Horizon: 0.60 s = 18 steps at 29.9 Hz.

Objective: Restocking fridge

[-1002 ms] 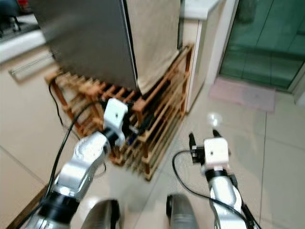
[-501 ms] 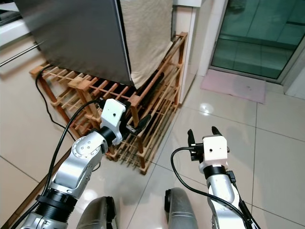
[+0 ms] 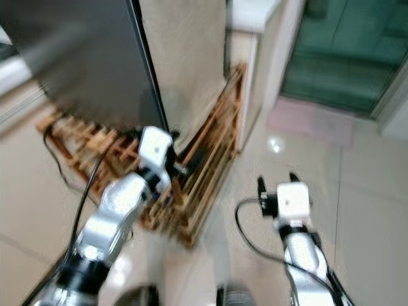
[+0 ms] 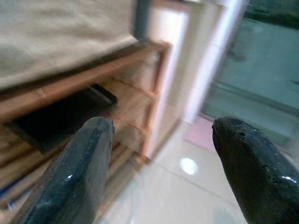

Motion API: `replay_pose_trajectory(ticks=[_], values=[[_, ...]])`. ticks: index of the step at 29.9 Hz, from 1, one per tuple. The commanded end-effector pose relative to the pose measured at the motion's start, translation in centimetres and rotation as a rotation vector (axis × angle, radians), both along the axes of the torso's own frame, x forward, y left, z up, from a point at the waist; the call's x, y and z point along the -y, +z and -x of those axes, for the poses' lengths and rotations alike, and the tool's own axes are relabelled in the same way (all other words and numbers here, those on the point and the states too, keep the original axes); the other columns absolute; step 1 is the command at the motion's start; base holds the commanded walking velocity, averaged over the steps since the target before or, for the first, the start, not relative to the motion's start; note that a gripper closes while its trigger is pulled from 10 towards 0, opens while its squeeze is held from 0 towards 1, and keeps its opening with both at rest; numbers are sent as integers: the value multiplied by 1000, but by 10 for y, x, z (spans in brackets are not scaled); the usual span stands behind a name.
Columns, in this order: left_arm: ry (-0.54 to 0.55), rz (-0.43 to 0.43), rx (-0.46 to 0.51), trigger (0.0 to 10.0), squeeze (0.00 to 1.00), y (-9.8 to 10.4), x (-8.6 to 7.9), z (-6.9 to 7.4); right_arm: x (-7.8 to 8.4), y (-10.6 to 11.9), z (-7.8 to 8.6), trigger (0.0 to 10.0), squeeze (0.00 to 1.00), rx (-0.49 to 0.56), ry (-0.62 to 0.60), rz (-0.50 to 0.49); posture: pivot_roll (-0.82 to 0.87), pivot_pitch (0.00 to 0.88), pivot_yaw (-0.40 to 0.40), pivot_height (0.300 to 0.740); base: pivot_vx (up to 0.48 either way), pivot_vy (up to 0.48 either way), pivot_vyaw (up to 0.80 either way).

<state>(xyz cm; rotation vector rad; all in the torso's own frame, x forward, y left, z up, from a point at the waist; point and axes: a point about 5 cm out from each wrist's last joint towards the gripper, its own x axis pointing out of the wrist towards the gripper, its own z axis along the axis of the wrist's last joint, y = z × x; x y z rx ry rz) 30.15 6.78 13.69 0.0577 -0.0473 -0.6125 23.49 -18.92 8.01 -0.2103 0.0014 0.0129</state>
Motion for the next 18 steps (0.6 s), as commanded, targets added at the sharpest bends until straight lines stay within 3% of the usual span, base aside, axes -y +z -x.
replay_pose_trajectory(ticks=[1,18], values=[[25,7,0,10000,0,1,-5,-3,-5,0,0,10000,82,6,23,0,-156,17,56,693,454,0,0],[71,21,6,10000,0,3,-11,-6,-6,-1,2,10000,94,5,44,1,-157,26,45,693,27,0,0]])
